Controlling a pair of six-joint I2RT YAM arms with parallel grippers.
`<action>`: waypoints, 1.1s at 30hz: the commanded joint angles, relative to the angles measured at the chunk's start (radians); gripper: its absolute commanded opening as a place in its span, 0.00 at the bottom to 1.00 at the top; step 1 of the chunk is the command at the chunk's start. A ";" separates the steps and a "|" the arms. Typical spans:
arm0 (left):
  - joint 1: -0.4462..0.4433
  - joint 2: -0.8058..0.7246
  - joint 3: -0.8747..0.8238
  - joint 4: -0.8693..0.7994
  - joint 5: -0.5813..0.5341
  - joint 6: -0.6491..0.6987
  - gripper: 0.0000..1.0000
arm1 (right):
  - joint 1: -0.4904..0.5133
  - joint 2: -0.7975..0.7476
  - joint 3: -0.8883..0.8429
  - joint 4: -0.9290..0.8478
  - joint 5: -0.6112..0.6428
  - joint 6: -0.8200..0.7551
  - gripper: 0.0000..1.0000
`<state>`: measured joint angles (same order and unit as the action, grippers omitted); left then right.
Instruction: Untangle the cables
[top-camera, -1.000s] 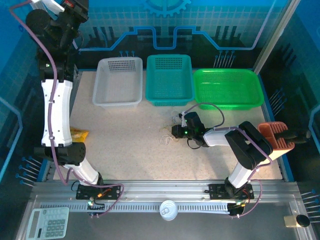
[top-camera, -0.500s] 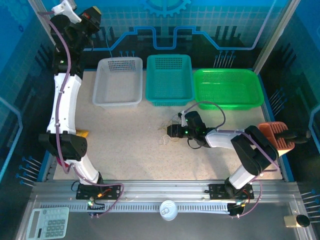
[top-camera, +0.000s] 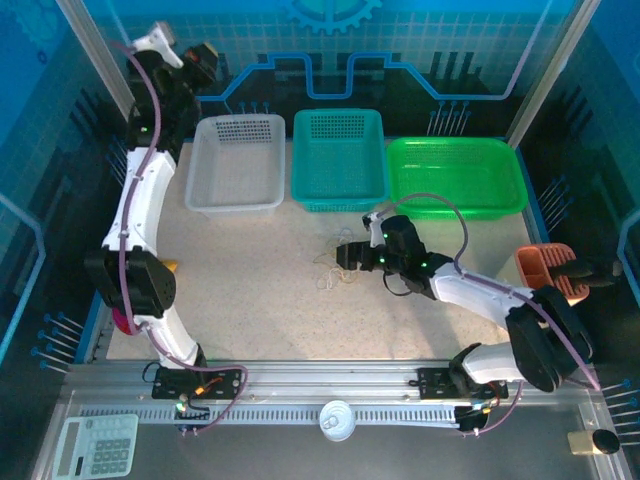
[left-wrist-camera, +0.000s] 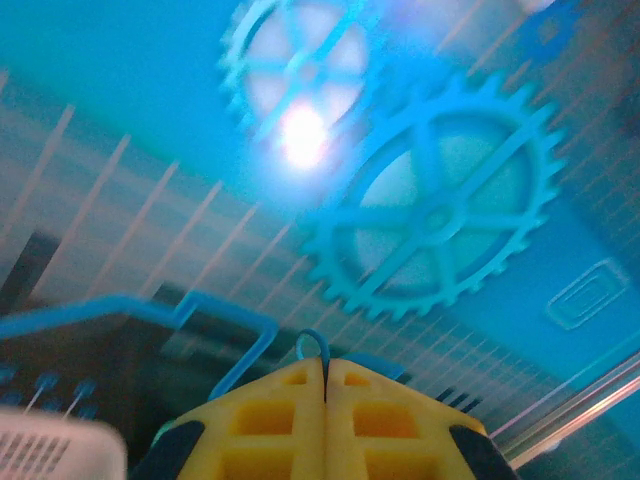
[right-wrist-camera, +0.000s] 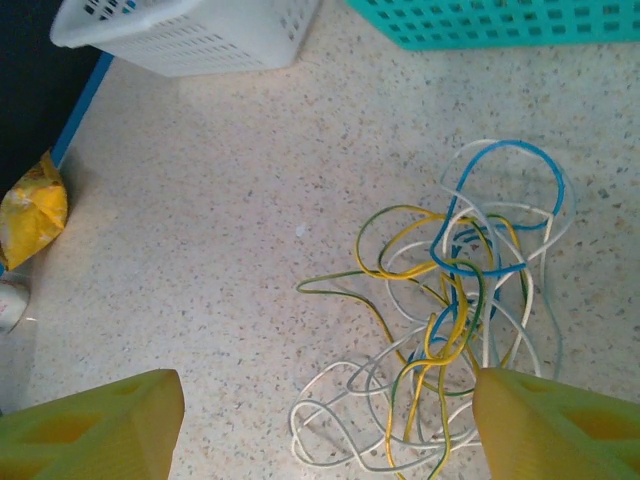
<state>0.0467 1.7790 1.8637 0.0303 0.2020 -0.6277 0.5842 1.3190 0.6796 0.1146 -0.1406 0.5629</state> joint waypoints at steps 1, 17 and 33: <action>0.005 -0.024 -0.131 0.065 0.032 0.006 0.00 | 0.011 -0.081 0.036 -0.098 0.027 -0.039 0.77; 0.005 -0.020 -0.259 0.009 -0.004 0.043 0.33 | 0.013 -0.267 0.066 -0.285 0.131 -0.077 0.84; 0.008 -0.177 -0.351 -0.044 -0.024 0.070 0.99 | -0.003 -0.253 0.098 -0.381 0.264 -0.018 1.00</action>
<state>0.0479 1.6623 1.5230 0.0036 0.1493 -0.5663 0.5835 1.0550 0.7353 -0.2111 0.0528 0.5320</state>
